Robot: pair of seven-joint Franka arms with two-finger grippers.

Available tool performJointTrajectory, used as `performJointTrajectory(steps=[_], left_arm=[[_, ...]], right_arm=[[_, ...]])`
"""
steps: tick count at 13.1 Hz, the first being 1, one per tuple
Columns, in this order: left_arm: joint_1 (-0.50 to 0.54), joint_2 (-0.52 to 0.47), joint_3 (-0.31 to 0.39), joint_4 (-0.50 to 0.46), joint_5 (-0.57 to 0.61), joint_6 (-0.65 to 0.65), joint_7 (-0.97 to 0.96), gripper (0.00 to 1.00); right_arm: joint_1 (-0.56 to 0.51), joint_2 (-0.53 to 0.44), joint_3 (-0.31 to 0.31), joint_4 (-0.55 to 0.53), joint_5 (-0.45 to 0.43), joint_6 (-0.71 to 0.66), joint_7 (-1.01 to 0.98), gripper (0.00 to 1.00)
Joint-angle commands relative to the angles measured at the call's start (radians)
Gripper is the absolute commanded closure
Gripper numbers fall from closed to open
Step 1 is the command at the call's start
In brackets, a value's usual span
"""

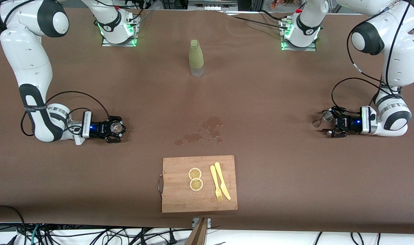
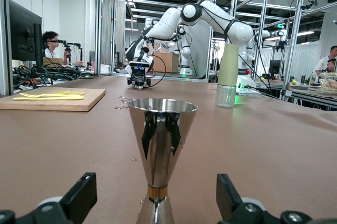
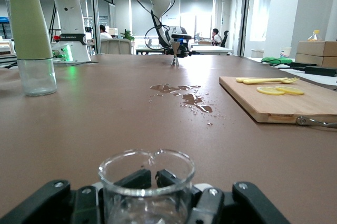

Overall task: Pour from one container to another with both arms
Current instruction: 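Grasp the glass cup with the right gripper while the left gripper grasps the jigger, then lift the glass cup and jigger, bringing both grippers together mid-table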

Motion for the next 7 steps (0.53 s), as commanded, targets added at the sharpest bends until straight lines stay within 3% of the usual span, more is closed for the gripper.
performJointTrajectory(steps=[1, 3, 5, 6, 7], left_arm=[[-0.017, 0.015, 0.009, 0.007, -0.010, 0.012, 0.063, 0.00], [-0.018, 0.015, 0.009, 0.007, -0.007, 0.012, 0.060, 0.01], [-0.018, 0.015, 0.009, 0.007, -0.007, 0.009, 0.057, 0.15], [-0.018, 0.015, 0.009, 0.006, -0.005, 0.007, 0.057, 0.27], [-0.017, 0.015, 0.010, 0.004, -0.005, 0.004, 0.057, 0.32]], right_arm=[[-0.005, 0.010, 0.005, 0.029, 0.016, -0.064, 0.091, 1.00], [-0.002, 0.007, 0.017, 0.067, 0.016, -0.096, 0.172, 1.00], [0.000, -0.005, 0.054, 0.089, 0.016, -0.101, 0.257, 1.00], [0.000, -0.013, 0.077, 0.095, 0.016, -0.095, 0.298, 1.00], [0.001, -0.013, 0.097, 0.112, 0.016, -0.090, 0.333, 1.00]])
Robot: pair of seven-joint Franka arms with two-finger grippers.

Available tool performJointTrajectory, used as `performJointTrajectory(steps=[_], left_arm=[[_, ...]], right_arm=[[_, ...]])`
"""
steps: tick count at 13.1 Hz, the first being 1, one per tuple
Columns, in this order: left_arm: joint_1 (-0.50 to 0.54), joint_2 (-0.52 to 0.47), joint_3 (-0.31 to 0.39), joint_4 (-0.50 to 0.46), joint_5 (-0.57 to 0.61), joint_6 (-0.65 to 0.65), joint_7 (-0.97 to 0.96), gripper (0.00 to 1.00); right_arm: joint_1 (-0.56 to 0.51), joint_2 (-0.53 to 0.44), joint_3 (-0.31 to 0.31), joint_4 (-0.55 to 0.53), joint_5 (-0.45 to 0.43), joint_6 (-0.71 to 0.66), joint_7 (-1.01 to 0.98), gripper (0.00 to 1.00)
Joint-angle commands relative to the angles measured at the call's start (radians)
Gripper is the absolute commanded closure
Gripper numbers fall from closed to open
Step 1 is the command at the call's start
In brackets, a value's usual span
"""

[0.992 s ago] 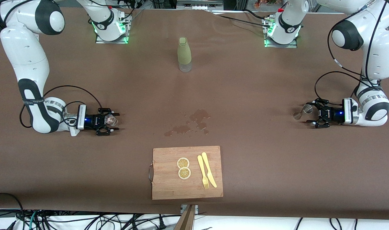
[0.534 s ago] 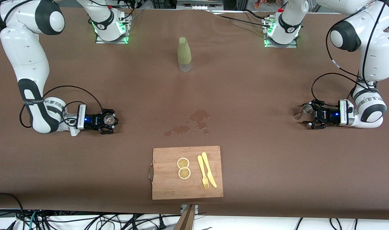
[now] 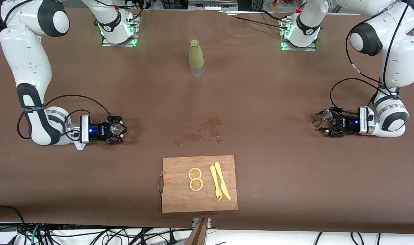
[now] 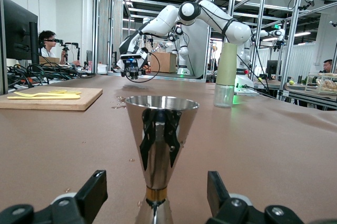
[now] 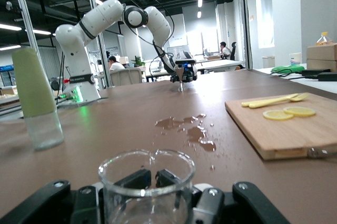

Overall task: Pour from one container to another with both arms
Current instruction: 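Lift the glass cup and jigger, bringing both grippers together mid-table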

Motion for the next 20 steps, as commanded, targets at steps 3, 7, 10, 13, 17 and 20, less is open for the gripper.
performJointTrajectory(steps=[3, 7, 10, 13, 17, 20], left_arm=[[-0.001, 0.008, 0.012, 0.004, 0.016, 0.002, 0.056, 0.41], [0.005, 0.010, 0.010, -0.010, 0.015, 0.001, 0.068, 1.00], [0.004, 0.011, 0.005, -0.013, 0.003, 0.006, 0.111, 1.00], [0.000, 0.006, -0.021, -0.004, -0.023, 0.009, 0.130, 1.00], [-0.082, -0.052, -0.024, 0.006, -0.028, 0.015, -0.002, 1.00], [-0.173, -0.075, -0.071, 0.006, -0.101, 0.085, -0.087, 1.00]], right_arm=[[0.012, -0.008, 0.056, 0.048, 0.013, 0.001, 0.124, 1.00], [0.024, -0.033, 0.064, 0.050, 0.030, -0.010, 0.170, 1.00], [0.025, -0.085, 0.088, 0.057, 0.028, -0.013, 0.287, 1.00], [0.036, -0.104, 0.130, 0.089, 0.022, -0.017, 0.367, 1.00], [0.067, -0.116, 0.172, 0.093, 0.019, -0.013, 0.382, 1.00], [0.119, -0.140, 0.173, 0.093, 0.018, 0.018, 0.387, 1.00]])
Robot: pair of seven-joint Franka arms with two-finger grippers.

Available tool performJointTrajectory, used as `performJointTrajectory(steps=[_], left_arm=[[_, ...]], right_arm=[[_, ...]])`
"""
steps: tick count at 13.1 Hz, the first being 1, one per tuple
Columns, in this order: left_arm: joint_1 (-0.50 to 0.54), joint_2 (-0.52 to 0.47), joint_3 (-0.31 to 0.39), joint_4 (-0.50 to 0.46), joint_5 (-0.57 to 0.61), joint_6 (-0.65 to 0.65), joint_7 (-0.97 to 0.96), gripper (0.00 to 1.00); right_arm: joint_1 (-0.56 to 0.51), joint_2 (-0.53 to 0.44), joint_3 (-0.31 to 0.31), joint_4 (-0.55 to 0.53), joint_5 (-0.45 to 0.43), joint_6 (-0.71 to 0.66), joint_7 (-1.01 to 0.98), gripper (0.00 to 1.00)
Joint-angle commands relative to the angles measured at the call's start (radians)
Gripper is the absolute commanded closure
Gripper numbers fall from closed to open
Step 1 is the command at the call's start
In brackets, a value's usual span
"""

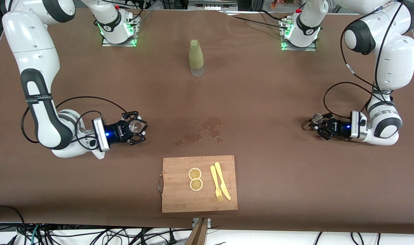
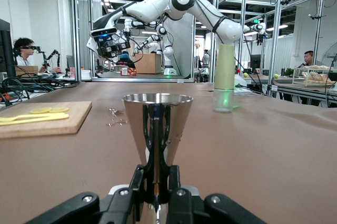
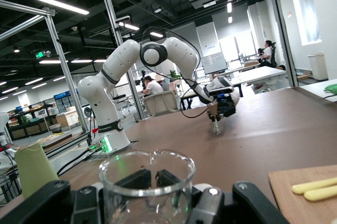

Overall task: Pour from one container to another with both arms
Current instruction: 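Lift the glass cup and jigger, bringing both grippers together mid-table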

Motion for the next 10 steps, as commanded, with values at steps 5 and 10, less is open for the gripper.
performJointTrajectory(steps=[5, 10], left_arm=[[-0.238, -0.044, -0.114, -0.017, -0.221, 0.227, -0.179, 1.00], [-0.351, -0.039, -0.289, 0.016, -0.325, 0.523, -0.309, 1.00]], right_arm=[[0.119, -0.072, 0.003, 0.002, -0.001, 0.207, 0.067, 1.00], [0.238, -0.107, 0.003, 0.002, -0.009, 0.414, 0.176, 1.00]])
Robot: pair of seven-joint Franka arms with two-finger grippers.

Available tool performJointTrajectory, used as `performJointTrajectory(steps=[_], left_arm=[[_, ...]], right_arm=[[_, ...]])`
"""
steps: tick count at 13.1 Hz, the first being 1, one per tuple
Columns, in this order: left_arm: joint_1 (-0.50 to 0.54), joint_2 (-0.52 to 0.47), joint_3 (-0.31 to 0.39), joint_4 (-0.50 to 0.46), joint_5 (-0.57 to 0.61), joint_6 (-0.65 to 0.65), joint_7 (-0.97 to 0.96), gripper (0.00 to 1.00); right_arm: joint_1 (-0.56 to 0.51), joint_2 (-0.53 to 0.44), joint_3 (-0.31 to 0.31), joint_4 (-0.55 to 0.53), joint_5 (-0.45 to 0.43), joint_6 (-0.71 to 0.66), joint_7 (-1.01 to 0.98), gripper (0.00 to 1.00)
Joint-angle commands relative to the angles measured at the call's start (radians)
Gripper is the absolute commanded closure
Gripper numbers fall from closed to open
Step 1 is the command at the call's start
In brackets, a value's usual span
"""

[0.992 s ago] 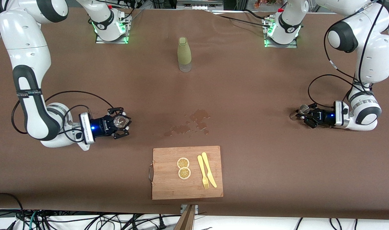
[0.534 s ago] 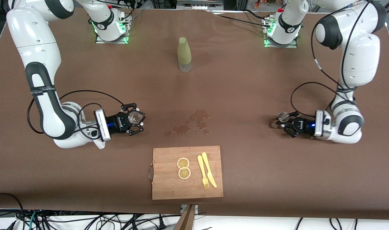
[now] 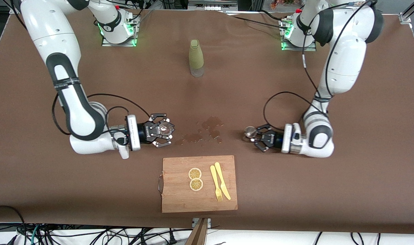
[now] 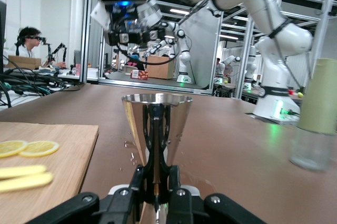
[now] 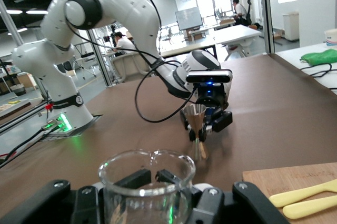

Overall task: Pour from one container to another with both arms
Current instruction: 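Lift the glass cup and jigger, bringing both grippers together mid-table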

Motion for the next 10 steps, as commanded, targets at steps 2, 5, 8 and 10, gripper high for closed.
performJointTrajectory(steps=[2, 5, 8, 10], left_arm=[[-0.044, -0.015, -0.096, 0.024, -0.021, 0.194, -0.097, 1.00], [-0.090, -0.008, -0.118, 0.049, -0.046, 0.265, -0.135, 1.00], [-0.107, 0.009, -0.160, 0.066, -0.064, 0.320, -0.135, 1.00], [-0.119, 0.011, -0.171, 0.071, -0.064, 0.351, -0.135, 1.00]], right_arm=[[0.072, -0.040, -0.005, -0.009, -0.025, 0.125, 0.084, 1.00], [0.127, -0.054, -0.005, -0.009, -0.126, 0.220, 0.193, 1.00], [0.166, -0.059, -0.005, -0.009, -0.195, 0.282, 0.267, 1.00], [0.189, -0.059, -0.005, -0.007, -0.233, 0.325, 0.308, 1.00]])
